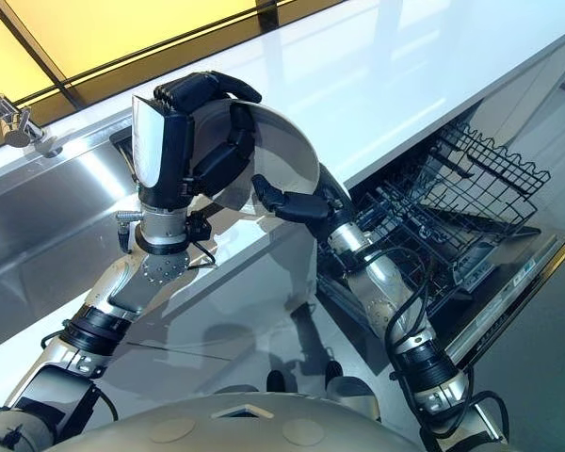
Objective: Pick up plates and place into dishwasher.
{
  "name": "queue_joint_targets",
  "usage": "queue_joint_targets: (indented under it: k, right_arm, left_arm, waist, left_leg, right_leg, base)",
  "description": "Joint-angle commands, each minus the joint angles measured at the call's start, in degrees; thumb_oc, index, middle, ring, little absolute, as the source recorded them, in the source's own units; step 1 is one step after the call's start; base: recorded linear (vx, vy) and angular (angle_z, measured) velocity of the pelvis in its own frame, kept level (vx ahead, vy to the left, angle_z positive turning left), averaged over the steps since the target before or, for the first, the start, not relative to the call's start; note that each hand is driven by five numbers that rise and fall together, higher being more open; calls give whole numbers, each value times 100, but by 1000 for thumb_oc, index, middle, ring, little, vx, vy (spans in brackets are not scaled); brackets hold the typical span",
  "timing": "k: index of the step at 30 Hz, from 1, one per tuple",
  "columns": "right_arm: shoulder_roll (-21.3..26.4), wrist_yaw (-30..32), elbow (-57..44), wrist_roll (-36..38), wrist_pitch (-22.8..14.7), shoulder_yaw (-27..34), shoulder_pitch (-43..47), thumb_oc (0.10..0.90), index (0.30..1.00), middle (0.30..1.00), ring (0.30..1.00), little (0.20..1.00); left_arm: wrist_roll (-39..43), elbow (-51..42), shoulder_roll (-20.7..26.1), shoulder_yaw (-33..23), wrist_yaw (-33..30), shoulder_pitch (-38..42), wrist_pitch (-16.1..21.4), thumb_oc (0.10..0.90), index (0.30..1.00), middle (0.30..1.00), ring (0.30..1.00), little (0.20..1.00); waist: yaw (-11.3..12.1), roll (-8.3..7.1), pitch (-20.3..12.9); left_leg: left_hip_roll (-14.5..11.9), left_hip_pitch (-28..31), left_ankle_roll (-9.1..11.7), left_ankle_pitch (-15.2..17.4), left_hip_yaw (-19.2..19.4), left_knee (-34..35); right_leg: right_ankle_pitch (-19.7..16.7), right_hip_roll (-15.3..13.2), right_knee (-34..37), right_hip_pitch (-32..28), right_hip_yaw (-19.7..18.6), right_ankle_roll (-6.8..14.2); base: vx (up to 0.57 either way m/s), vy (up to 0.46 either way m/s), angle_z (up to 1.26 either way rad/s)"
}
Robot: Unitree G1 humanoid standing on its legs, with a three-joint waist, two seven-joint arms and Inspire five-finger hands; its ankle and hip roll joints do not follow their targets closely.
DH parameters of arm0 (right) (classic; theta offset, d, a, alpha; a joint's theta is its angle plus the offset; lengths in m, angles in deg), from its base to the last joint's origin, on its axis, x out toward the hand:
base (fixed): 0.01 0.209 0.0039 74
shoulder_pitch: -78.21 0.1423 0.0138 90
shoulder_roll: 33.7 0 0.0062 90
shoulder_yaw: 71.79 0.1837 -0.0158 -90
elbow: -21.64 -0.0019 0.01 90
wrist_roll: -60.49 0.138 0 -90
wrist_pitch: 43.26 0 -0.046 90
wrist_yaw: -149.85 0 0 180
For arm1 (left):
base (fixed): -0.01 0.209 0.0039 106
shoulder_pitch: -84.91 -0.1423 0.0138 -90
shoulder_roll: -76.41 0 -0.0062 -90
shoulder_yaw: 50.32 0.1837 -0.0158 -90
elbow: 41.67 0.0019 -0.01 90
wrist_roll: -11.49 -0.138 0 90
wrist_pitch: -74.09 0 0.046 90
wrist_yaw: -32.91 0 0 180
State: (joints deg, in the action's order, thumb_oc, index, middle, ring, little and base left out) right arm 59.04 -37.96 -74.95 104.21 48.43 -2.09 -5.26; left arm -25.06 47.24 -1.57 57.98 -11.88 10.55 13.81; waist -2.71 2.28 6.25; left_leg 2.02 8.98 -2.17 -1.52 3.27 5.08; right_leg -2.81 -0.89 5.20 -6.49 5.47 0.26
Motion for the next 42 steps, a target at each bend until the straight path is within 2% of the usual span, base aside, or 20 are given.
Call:
queue_joint_targets:
  k: [1, 2, 4, 5, 6, 7, 10, 11, 13, 16, 19, 24, 30, 31, 33, 35, 38, 39, 40, 42]
  right_arm:
    - [-420, 16, -489, 93, -546, 263, 361, 100, 300, 300, 300, 200]
    - [-419, 20, -494, 88, -556, 262, 358, 100, 300, 300, 300, 200]
    - [-431, 128, -557, 13, -767, 294, 299, 100, 300, 300, 300, 200]
    - [-442, 156, -560, -14, -830, 321, 278, 100, 300, 300, 300, 200]
    - [-466, 188, -567, -49, -897, 352, 251, 100, 300, 300, 300, 200]
    - [-480, 199, -576, -68, -916, 373, 228, 100, 300, 300, 300, 200]
    - [-465, 283, -623, -122, -1052, 554, 168, 100, 300, 300, 300, 200]
    - [-449, 321, -610, -110, -1097, 606, 186, 100, 300, 300, 300, 200]
    - [-434, 394, -609, -117, -1247, 739, 200, 100, 300, 300, 300, 200]
    - [-265, 558, -646, 0, -1466, 1042, 301, 100, 300, 300, 300, 200]
    - [-102, 832, -676, -44, -1770, 1383, 437, 100, 300, 300, 300, 200]
    - [242, 1945, -501, -1030, -2475, 2157, 827, 100, 300, 300, 300, 200]
    - [805, 3217, 194, -1761, -2666, 3013, 1053, 100, 300, 300, 300, 200]
    - [840, 3276, 247, -1802, -2670, 3065, 1059, 100, 300, 300, 300, 200]
    - [1109, 3896, 582, -2413, -2638, 3295, 1115, 100, 300, 300, 300, 200]
    - [1435, 4659, 1012, -3519, -2398, 3470, 1195, 100, 300, 300, 300, 200]
    - [1960, 5253, 1623, -4583, -1489, 3536, 1273, 100, 300, 300, 300, 200]
    - [2081, 5125, 1826, -4500, -1193, 3566, 1277, 100, 300, 300, 300, 200]
    - [2102, 5127, 1850, -4504, -1172, 3569, 1283, 100, 300, 300, 300, 200]
    - [2232, 4660, 2207, -4499, -913, 3706, 1064, 100, 300, 300, 300, 200]
  left_arm:
    - [505, -383, -51, 120, 50, 564, 258, 100, 300, 300, 300, 200]
    - [541, -388, -53, 117, 79, 556, 256, 100, 300, 300, 300, 200]
    - [1834, -317, -220, 86, 1180, 322, 317, 100, 300, 300, 300, 200]
    - [2594, -266, -304, 80, 1787, 227, 317, 169, 359, 359, 359, 269]
    - [3430, -241, -420, 63, 2633, 94, 135, 578, 709, 709, 709, 678]
    - [3837, -229, -498, 65, 3001, 4, -25, 800, 900, 900, 900, 900]
    - [5954, -58, -866, 81, 4744, -392, -999, 800, 900, 900, 900, 900]
    - [6284, 10, -949, 82, 4944, -466, -1192, 800, 900, 900, 900, 900]
    - [6765, 141, -1080, 70, 5340, -597, -1756, 800, 900, 900, 900, 900]
    - [7087, 347, -1014, -73, 5716, -735, -2150, 800, 900, 900, 900, 900]
    - [7139, 504, -872, -332, 5905, -816, -2342, 800, 900, 900, 900, 900]
    - [7116, 793, -611, -909, 5928, -874, -2186, 800, 900, 900, 900, 900]
    - [7179, 722, -344, -1529, 5743, -822, -2317, 800, 900, 900, 900, 900]
    - [7176, 736, -337, -1567, 5743, -820, -2317, 800, 900, 900, 900, 900]
    - [7226, 808, -252, -1725, 5678, -775, -2244, 800, 900, 900, 900, 900]
    - [7229, 887, -151, -1841, 5451, -712, -2080, 800, 900, 900, 900, 900]
    - [7050, 1003, -23, -2087, 4694, -593, -1456, 800, 900, 900, 900, 900]
    - [6906, 979, 5, -2206, 4480, -573, -1240, 800, 900, 900, 900, 900]
    - [6895, 974, 3, -2220, 4446, -569, -1232, 800, 900, 900, 900, 900]
    - [6380, 718, 130, -2545, 4094, -598, -852, 800, 900, 900, 900, 900]
  waist:
    - [67, -62, -410]
    - [67, -61, -408]
    - [89, -51, -377]
    - [98, -45, -369]
    - [111, -36, -356]
    - [118, -31, -351]
    - [138, -10, -314]
    - [141, -3, -309]
    - [141, 2, -302]
    - [153, 36, -300]
    - [174, 57, -311]
    - [225, 69, -347]
    - [290, 38, -364]
    - [293, 38, -364]
    - [308, 31, -357]
    - [325, 31, -355]
    - [347, 16, -366]
    - [357, 5, -364]
    - [356, 5, -362]
    - [368, -13, -338]
  left_leg:
    - [-56, -94, 112, 508, 2, -8]
    - [-55, -92, 112, 508, 2, -8]
    - [-52, -70, 104, 517, 1, -8]
    - [-53, -64, 104, 520, 3, -8]
    - [-57, -57, 106, 519, 5, -8]
    - [-61, -55, 108, 517, 5, -8]
    - [-73, -28, 97, 521, 31, -8]
    - [-79, -18, 99, 521, 34, -8]
    - [-85, 4, 105, 515, 65, -8]
    - [-91, 25, 111, 497, 80, -8]
    - [-94, 35, 118, 489, 81, -8]
    - [-103, 51, 135, 513, 51, -11]
    - [-103, 49, 165, 514, -49, -12]
    - [-102, 51, 167, 515, -54, -13]
    - [-100, 22, 175, 462, -77, -16]
    - [-97, 27, 185, 461, -113, -20]
    - [-89, 29, 198, 451, -177, -14]
    - [-89, 30, 203, 442, -208, -11]
    - [-89, 29, 204, 439, -216, -10]
    - [-94, 27, 226, 421, -283, -13]
  right_leg:
    - [937, 159, -583, 61, 206, 277]
    - [937, 159, -581, 59, 207, 278]
    - [930, 159, -551, 39, 211, 276]
    - [925, 161, -539, 30, 218, 277]
    - [921, 164, -529, 20, 216, 278]
    - [918, 165, -524, 17, 213, 281]
    - [896, 165, -488, -10, 220, 291]
    - [889, 162, -483, -15, 228, 294]
    - [864, 158, -457, -33, 241, 296]
    - [839, 152, -422, -54, 271, 292]
    - [834, 146, -394, -77, 300, 284]
    - [866, 157, -384, -111, 316, 262]
    - [932, 177, -424, -137, 349, 231]
    - [939, 177, -432, -138, 354, 230]
    - [923, 184, -482, -102, 366, 209]
    - [956, 190, -531, -102, 371, 204]
    - [1011, 196, -610, -97, 364, 191]
    - [1029, 198, -642, -93, 367, 182]
    - [1034, 197, -651, -91, 371, 180]
    - [1074, 195, -727, -75, 378, 156]
  base:
    - [0, 0, 0]
    - [0, 0, 0]
    - [0, 0, 0]
    - [0, 0, 0]
    - [0, 0, 0]
    - [0, 0, 0]
    - [0, 0, 0]
    - [0, 0, 0]
    - [0, 0, 0]
    - [18, -19, -5]
    - [0, 0, 0]
    - [30, -16, 0]
    - [34, -31, 2]
    - [0, 0, 0]
    - [2, -12, 2]
    - [43, -23, 8]
    - [58, -20, 8]
    - [59, -23, 5]
    - [59, -26, 5]
    - [85, -31, 9]
